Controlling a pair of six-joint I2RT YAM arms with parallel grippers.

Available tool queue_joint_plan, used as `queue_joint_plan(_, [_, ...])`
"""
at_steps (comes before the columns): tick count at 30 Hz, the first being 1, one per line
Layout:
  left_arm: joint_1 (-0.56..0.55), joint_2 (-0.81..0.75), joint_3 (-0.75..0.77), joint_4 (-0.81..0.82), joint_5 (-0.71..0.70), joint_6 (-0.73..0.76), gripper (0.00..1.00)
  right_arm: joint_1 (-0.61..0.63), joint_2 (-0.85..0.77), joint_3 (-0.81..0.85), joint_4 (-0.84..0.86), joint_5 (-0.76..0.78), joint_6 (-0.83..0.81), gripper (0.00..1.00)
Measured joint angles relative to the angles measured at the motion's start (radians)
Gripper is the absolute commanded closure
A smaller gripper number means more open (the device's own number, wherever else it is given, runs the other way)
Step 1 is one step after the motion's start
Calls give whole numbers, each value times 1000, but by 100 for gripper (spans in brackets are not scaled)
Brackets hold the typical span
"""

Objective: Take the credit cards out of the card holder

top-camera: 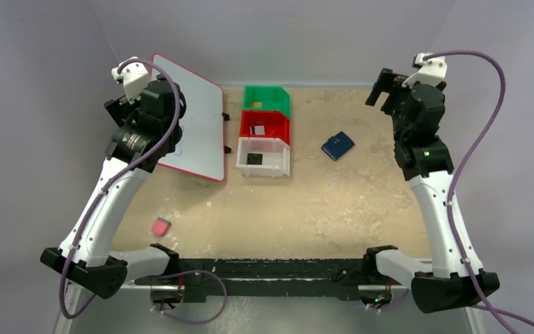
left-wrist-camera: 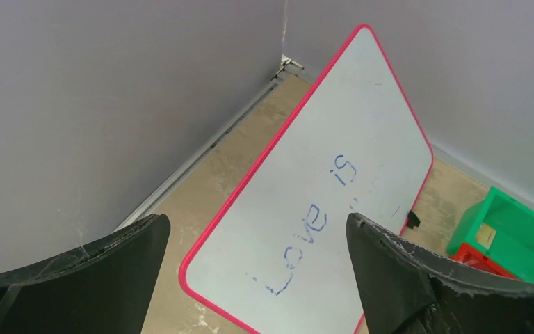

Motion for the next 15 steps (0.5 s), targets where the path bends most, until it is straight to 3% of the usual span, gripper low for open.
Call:
queue_joint_plan(8, [87,-79,-101,-38,122,-53,0,-17,-179,-274,-58,-145,89,0])
queue_joint_plan(15, [156,-161,-224,-9,439,-117,1,-33,-297,-478,-87,-291,184,0])
